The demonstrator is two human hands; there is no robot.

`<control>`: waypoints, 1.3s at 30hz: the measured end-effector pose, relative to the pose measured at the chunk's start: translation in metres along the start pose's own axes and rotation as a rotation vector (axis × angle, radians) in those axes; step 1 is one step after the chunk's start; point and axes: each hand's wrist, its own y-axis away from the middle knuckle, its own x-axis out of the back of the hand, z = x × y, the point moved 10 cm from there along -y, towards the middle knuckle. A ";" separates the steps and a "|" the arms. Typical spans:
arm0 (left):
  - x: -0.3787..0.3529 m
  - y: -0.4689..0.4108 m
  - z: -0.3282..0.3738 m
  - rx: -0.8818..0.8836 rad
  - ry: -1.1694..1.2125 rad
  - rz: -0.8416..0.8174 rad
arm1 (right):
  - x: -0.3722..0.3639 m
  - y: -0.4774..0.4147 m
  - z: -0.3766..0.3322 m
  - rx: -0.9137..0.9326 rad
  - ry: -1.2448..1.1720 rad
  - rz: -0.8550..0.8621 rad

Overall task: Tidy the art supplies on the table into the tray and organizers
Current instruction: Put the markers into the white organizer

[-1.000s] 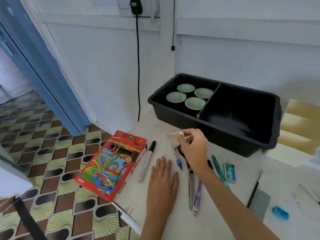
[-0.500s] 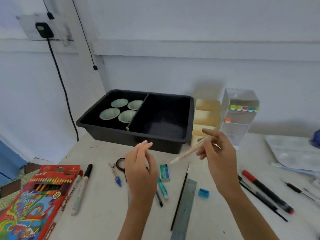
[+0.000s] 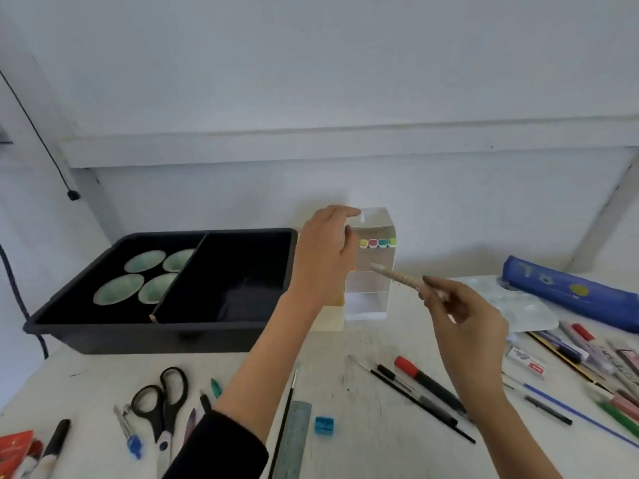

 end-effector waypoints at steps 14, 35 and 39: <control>-0.082 -0.011 -0.057 0.226 0.141 -0.335 | -0.104 -0.037 0.001 0.417 0.175 -0.359; -0.080 -0.012 -0.044 0.158 -0.089 -0.286 | -0.164 -0.047 0.048 0.231 0.649 -0.619; -0.083 -0.016 -0.044 0.133 -0.304 -0.378 | -0.146 -0.021 0.047 0.199 0.590 -0.658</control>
